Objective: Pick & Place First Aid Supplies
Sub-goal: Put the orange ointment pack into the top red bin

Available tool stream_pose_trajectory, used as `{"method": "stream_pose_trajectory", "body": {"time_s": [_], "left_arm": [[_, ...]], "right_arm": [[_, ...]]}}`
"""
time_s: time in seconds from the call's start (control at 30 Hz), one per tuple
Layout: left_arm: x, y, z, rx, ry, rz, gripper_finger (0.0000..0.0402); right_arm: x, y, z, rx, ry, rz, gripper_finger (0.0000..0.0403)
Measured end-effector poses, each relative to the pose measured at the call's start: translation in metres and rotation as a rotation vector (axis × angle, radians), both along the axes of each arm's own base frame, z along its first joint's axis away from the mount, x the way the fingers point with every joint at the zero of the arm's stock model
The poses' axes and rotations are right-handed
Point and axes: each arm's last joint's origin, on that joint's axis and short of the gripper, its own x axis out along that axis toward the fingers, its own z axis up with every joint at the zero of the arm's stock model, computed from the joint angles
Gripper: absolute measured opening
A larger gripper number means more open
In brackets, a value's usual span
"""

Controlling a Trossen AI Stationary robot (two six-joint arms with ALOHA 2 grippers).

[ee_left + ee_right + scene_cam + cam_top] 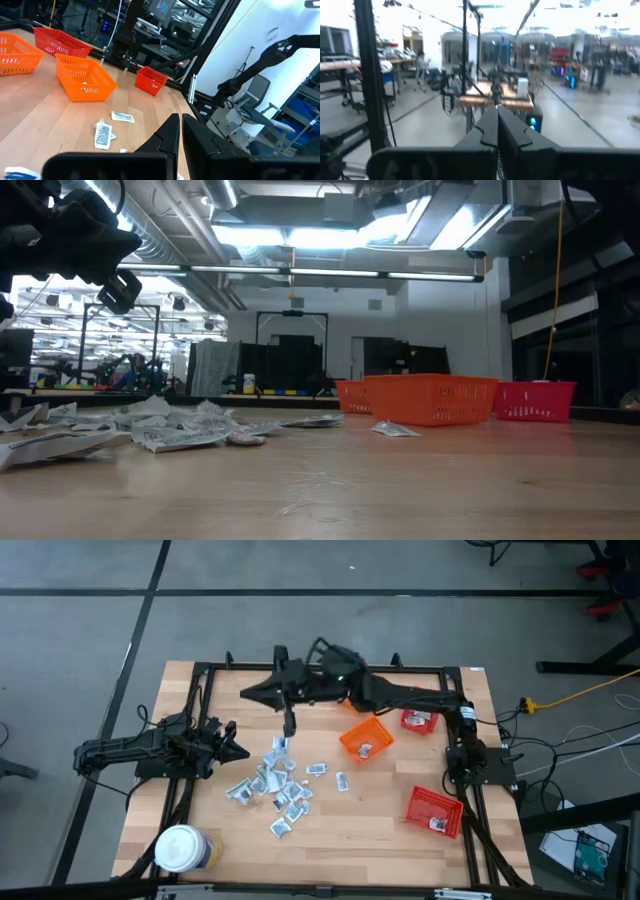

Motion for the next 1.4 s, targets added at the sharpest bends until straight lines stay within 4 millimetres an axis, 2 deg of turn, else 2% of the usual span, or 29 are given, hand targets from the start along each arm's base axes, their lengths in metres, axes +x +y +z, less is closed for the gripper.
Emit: {"method": "stream_pose_trajectory", "body": {"time_s": [0.17, 0.3, 0.4, 0.53, 0.7, 0.87, 1.0, 1.27, 1.4], "left_arm": [[0.0, 0.0, 0.0, 0.0, 0.0, 0.0, 0.0015], [0.0, 0.0, 0.0, 0.0, 0.0, 0.0, 0.0015], [0.0, 0.0, 0.0, 0.0, 0.0, 0.001, 0.0015], [0.0, 0.0, 0.0, 0.0, 0.0, 0.0, 0.0016], [0.0, 0.0, 0.0, 0.0, 0.0, 0.0, 0.0016], [0.0, 0.0, 0.0, 0.0, 0.0, 0.0, 0.0015], [0.0, 0.0, 0.0, 0.0, 0.0, 0.0, 0.0016], [0.0, 0.0, 0.0, 0.0, 0.0, 0.0, 0.0016], [0.0, 0.0, 0.0, 0.0, 0.0, 0.0, 0.0015]], "right_arm": [[-0.013, -0.007, 0.028, -0.004, -0.09, -0.009, 0.0001], [-0.017, -0.017, 0.033, 0.025, -0.07, -0.024, 0.0002], [-0.016, -0.029, 0.026, 0.074, 0.002, -0.087, 0.0002], [-0.016, -0.051, 0.012, 0.139, 0.147, -0.274, 0.0003], [-0.023, -0.077, -0.015, 0.197, 0.407, -0.51, 0.0004], [-0.038, -0.095, -0.04, 0.25, 0.685, -0.598, 0.0004], [-0.051, -0.102, -0.052, 0.253, 0.846, -0.7, 0.0004], [-0.078, -0.105, -0.057, 0.164, 1.053, -0.8, 0.0005], [-0.098, -0.109, -0.062, 0.129, 1.217, -0.895, 0.0005]]}}
